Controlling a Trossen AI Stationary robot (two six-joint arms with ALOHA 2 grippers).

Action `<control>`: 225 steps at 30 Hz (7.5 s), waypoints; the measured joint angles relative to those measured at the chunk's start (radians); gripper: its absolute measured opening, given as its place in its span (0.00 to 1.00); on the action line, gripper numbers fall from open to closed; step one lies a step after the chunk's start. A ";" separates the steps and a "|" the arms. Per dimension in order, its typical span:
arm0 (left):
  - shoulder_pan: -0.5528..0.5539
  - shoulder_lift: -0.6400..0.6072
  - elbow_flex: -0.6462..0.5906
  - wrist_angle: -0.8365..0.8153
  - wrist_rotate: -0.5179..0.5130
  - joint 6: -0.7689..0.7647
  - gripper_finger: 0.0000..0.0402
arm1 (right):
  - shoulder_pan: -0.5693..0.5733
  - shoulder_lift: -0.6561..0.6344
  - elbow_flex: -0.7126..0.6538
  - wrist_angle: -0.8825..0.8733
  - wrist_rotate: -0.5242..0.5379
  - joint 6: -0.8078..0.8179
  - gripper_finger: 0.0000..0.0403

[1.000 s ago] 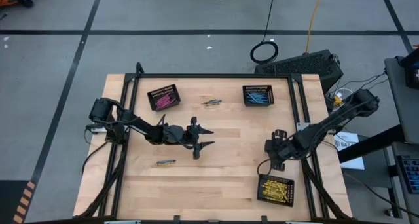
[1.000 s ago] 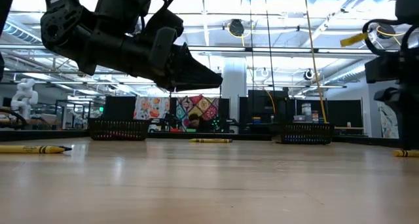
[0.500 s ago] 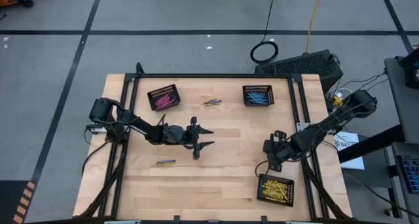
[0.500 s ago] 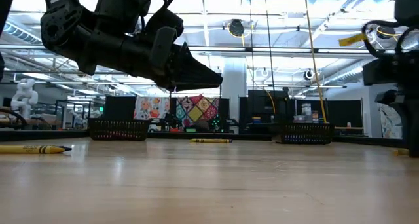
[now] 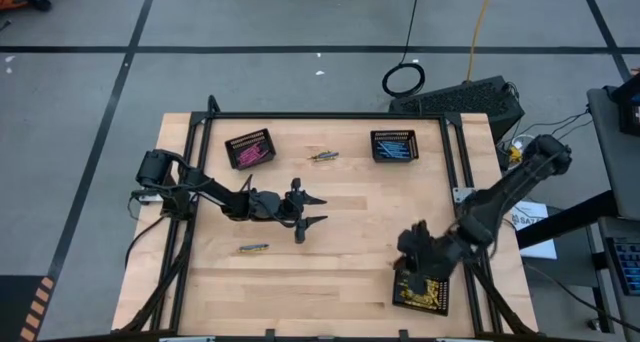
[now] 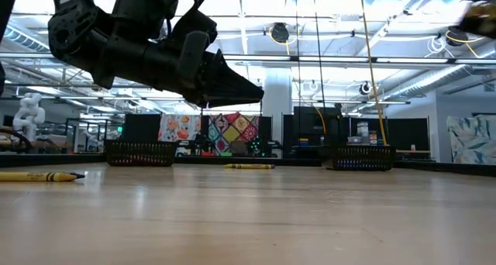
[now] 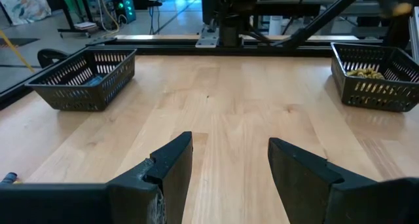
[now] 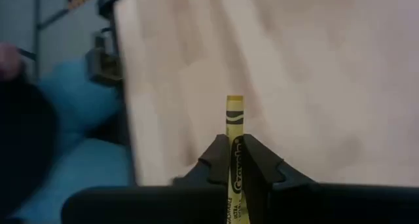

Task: Sort crayons
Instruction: Put the yellow crayon into the bottom black bin

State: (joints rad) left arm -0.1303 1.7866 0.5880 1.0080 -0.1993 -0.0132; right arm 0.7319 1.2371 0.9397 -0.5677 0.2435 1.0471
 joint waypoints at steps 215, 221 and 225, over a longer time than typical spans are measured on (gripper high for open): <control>-0.078 0.171 0.568 -1.098 0.081 -0.263 0.01 | -0.016 0.252 -0.217 0.296 0.763 -0.031 0.23; -0.054 0.201 0.568 -1.070 0.112 -0.263 0.15 | -0.071 0.289 -0.217 0.340 0.605 -0.127 0.24; -0.017 0.189 0.568 -1.086 0.206 -0.243 0.33 | -0.147 0.303 -0.218 0.435 0.474 -0.279 0.30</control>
State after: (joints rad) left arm -0.1476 1.9756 1.1564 -0.0783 0.0068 -0.2564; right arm 0.5846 1.5402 0.7219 -0.1331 0.7171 0.7677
